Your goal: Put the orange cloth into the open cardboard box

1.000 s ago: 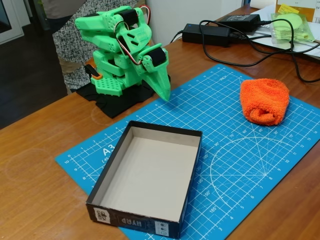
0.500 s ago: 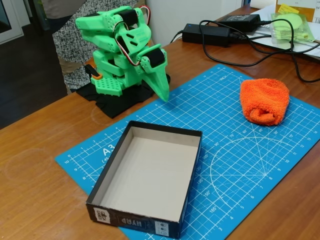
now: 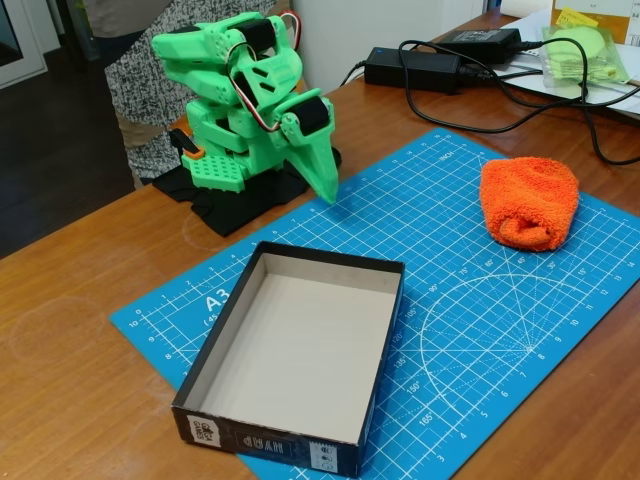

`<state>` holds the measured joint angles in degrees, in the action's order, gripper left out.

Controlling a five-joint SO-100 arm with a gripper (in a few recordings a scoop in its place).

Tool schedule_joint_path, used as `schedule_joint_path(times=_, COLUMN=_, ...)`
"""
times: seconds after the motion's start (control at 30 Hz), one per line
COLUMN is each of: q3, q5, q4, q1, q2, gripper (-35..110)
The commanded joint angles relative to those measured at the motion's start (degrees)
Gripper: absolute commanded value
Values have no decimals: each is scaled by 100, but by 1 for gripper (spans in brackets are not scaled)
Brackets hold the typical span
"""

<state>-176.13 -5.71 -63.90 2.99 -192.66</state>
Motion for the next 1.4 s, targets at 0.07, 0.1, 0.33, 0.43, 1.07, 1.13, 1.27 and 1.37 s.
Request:
schedule_joint_path(times=0.07, q3=9, q5=-79, q4=-35, q1=-18, q2=-79, gripper=0)
schedule_joint_path(times=0.1, q3=88, q5=-18, q4=-53, q1=-35, q2=-79, gripper=0)
schedule_joint_path(times=0.33, q3=3384, q5=624, q4=-308, q1=-281, q2=2030, gripper=-1)
schedule_joint_path(times=0.43, q3=6759, q5=492, q4=-1433, q1=-1011, q2=5493, gripper=0)
schedule_joint_path(times=1.07, q3=14537, q5=677, q4=-3094, q1=-3305, q2=15021, gripper=54)
schedule_joint_path(times=1.13, q3=14687, q5=870, q4=-3094, q1=-3454, q2=15354, gripper=54)
schedule_joint_path(times=1.27, q3=15082, q5=940, q4=-3094, q1=-3489, q2=15970, gripper=54)
schedule_joint_path(times=1.37, q3=15478, q5=1002, q4=-3094, q1=-3393, q2=16515, gripper=54)
